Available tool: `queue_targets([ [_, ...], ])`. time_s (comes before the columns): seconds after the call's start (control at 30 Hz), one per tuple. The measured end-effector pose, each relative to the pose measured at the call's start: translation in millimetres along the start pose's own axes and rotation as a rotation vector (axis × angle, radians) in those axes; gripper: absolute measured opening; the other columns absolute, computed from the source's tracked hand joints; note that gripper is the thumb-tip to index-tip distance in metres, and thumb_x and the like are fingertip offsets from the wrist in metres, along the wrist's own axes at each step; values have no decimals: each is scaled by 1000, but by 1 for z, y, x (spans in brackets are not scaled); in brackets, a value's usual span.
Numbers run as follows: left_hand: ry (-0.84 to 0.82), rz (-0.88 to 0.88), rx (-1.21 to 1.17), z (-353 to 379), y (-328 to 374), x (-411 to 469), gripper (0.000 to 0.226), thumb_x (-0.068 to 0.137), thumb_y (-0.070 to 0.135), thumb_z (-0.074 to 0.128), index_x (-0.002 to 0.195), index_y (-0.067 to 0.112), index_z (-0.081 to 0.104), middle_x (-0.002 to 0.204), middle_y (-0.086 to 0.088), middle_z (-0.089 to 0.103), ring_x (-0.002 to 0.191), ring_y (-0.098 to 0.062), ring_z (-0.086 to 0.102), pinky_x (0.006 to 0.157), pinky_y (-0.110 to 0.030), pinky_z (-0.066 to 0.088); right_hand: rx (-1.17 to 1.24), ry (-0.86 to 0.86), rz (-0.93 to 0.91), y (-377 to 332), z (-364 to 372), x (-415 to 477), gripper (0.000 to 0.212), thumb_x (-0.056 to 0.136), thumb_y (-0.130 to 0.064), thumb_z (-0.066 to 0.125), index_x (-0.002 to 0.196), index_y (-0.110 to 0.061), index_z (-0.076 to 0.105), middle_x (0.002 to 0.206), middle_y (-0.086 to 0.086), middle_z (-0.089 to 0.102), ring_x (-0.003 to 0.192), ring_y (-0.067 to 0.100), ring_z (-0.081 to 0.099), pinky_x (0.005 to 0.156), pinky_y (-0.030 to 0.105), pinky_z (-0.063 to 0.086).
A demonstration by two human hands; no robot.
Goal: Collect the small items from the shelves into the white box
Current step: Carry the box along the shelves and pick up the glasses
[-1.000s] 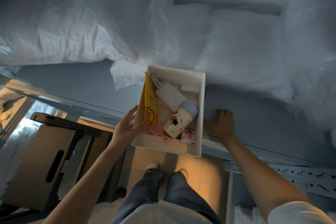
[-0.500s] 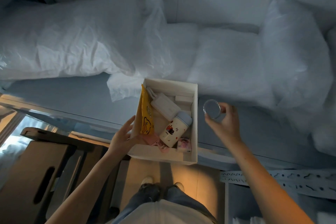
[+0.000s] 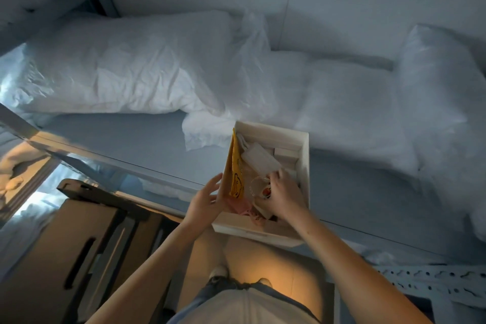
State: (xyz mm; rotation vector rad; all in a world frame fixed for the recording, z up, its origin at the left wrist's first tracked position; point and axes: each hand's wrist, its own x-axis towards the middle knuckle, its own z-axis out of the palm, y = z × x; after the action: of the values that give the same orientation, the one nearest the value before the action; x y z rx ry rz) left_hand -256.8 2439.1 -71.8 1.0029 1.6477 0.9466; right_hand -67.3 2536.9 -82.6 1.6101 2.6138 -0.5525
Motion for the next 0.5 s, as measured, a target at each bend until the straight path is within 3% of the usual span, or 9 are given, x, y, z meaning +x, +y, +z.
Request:
queue_targets([
  [0.17,10,19,145,-9,14,5,40,94,17,60,133,22,51,126,2,59,102,-12,61,61,-7,50,-29,53,-30,-5,-8,-4,78,79,-66,55,137,-14,47,132,5,49,118,22,48,94,34,48],
  [0.27,0,129,255,-18,35,12,36,94,14,59,127,29,53,125,9,57,115,-17,57,81,-15,48,55,153,-26,-16,-32,-10,69,85,-57,54,139,-15,46,135,3,51,119,23,50,91,35,48],
  [0.33,-22,263,391,-26,56,14,43,93,16,59,135,23,51,135,4,54,122,-19,53,93,-23,45,83,253,-33,-23,-52,-18,65,85,-57,46,136,-16,50,131,2,56,117,23,51,91,34,48],
  [0.43,-33,555,649,-32,96,17,52,92,23,59,142,16,46,140,-3,53,124,-24,52,97,-35,47,104,426,-11,-26,-80,-33,51,90,-44,53,131,-14,56,128,4,60,117,23,53,91,34,47],
  [0.5,-39,739,774,-30,121,18,53,91,30,54,141,14,47,139,-6,54,126,-27,51,100,-40,47,83,522,24,-24,-96,-47,54,90,-44,48,130,-9,57,128,7,60,117,25,53,92,35,46],
])
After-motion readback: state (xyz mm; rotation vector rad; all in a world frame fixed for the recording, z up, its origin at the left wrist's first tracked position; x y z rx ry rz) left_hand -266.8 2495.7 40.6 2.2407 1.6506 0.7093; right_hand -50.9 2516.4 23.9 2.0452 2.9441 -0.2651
